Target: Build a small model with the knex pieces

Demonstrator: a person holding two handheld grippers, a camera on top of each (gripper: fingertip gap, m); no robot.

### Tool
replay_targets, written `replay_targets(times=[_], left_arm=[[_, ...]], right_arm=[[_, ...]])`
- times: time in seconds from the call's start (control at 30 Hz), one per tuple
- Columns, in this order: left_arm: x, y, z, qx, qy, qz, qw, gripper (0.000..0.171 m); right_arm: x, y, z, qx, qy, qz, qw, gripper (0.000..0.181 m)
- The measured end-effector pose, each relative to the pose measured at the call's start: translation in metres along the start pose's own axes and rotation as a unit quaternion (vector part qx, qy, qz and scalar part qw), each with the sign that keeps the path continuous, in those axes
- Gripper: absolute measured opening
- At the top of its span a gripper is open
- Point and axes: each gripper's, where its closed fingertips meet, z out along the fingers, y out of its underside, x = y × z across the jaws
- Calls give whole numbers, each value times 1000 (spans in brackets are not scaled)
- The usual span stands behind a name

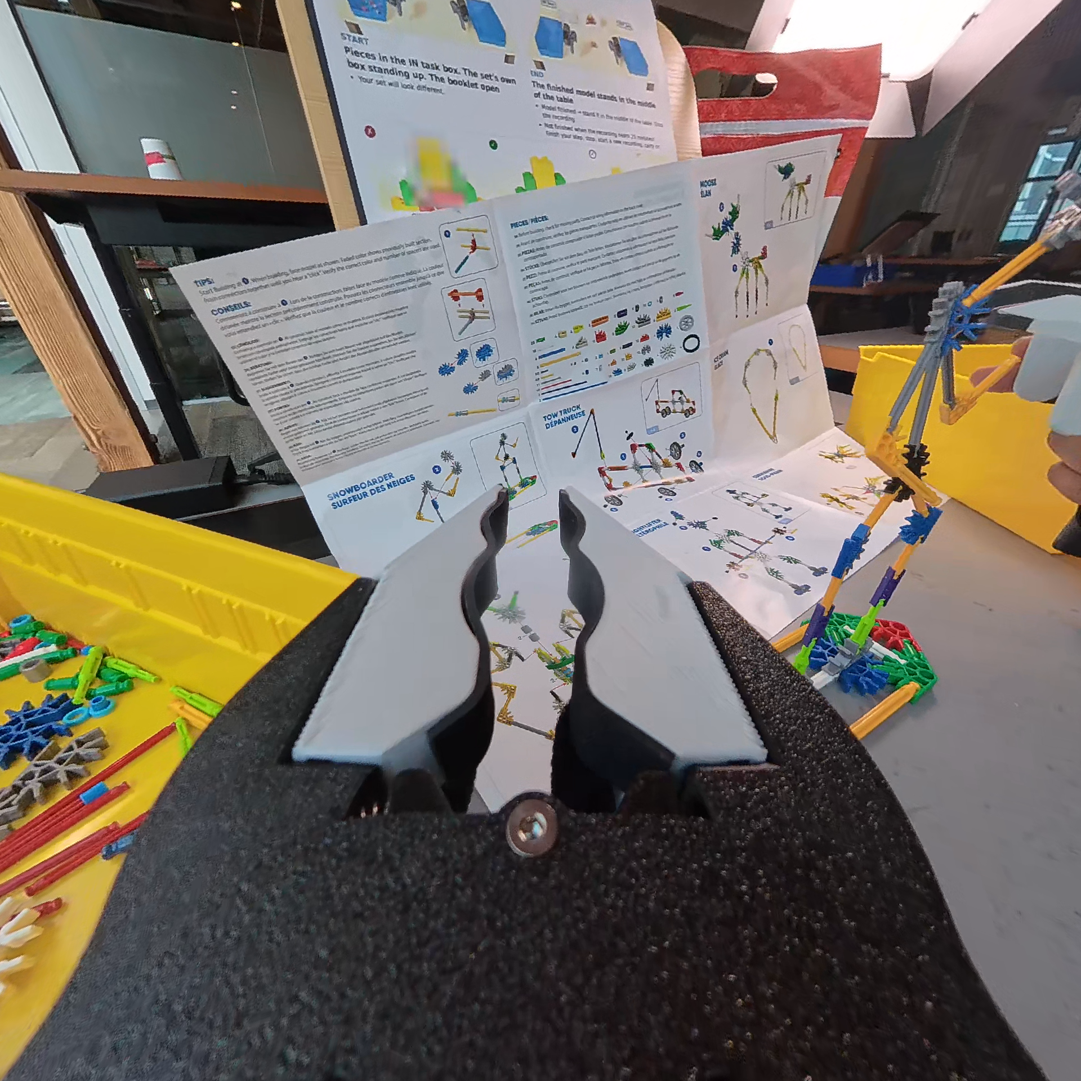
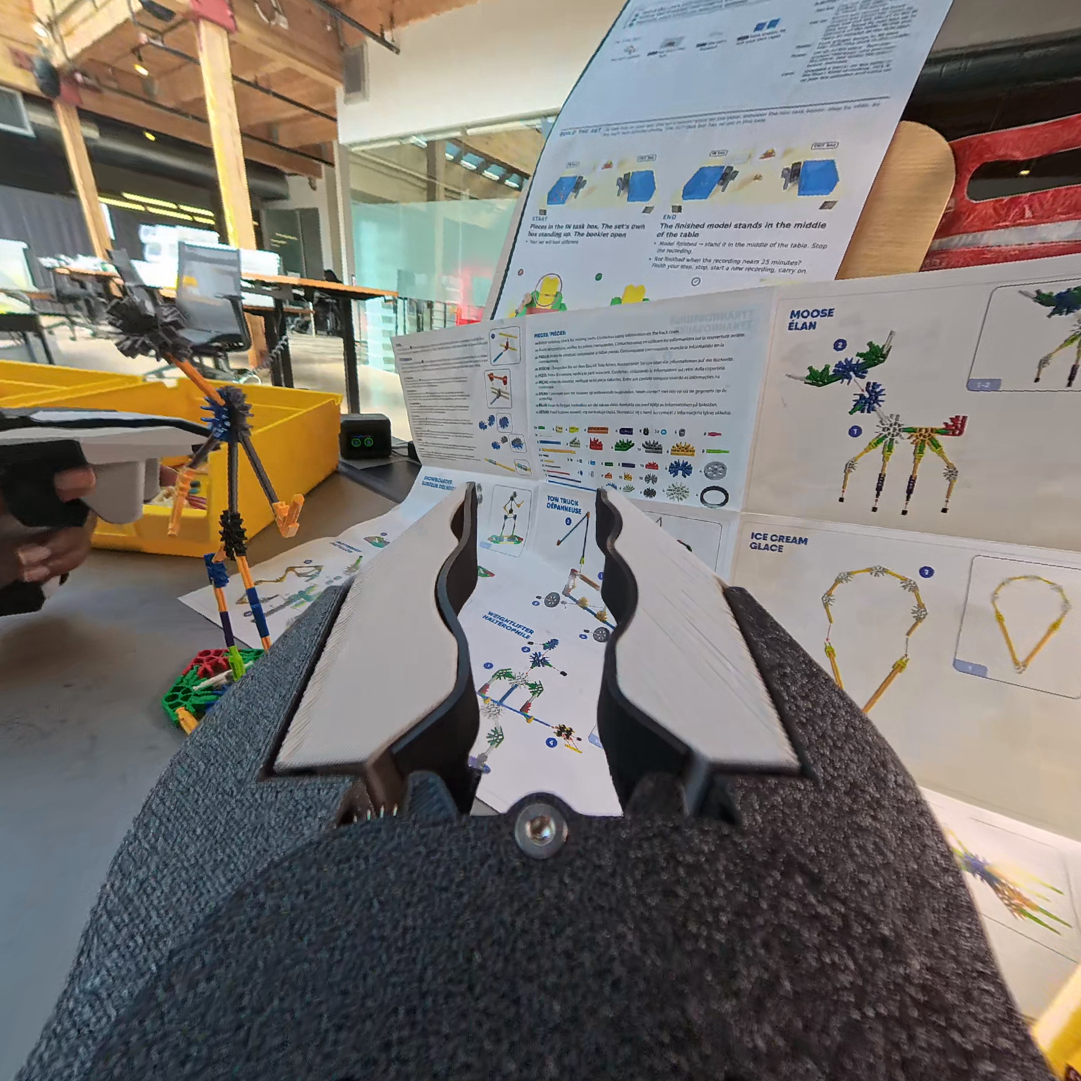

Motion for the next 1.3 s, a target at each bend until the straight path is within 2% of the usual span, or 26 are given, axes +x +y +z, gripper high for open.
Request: replay_targets(times=[0.17,0.27,0.33,0.43,0.57,0.67,0.73,0.8,0.87,0.9,0.97,1.0,1.07,1.2,1.3], left_arm=[[-5,1,1,-1,6,-13,1000,20],[-6,-3,2,2,15,-15,1000,23],[-4,-11,2,5,23,-12,1000,24],[-1,-44,11,1,47,27,999,26],[-23,-97,52,-61,69,127,988,34],[-47,-112,102,-148,112,177,966,36],[-77,-99,135,-217,113,254,936,41],[-107,-78,157,-282,101,331,895,45],[-121,-61,169,-328,114,354,868,44],[-123,-55,172,-346,124,352,861,38],[-124,-49,173,-371,143,363,843,0],[-123,-48,173,-382,152,367,835,0],[-123,-58,175,-387,152,373,829,0],[-120,-99,189,-360,135,379,842,0],[-123,-118,203,-354,108,412,833,0]], right_arm=[[-14,-14,-8,64,-95,73,991,46],[-38,-7,-8,41,-186,104,976,46],[-51,5,-8,13,-212,82,974,40],[-61,28,-3,-39,-216,29,975,35],[-64,47,1,-72,-219,24,973,33],[-60,53,2,-87,-202,12,976,31],[-57,54,2,-90,-194,4,977,29],[-56,54,2,-92,-191,1,977,28],[-55,55,2,-94,-186,-3,978,28],[-54,56,2,-96,-185,-5,978,27],[-52,59,2,-103,-180,-8,978,26],[-51,61,2,-106,-180,-8,978,26],[-49,62,3,-108,-178,-2,978,25],[-45,62,3,-108,-170,2,980,24],[-44,63,3,-110,-165,2,980,23]])
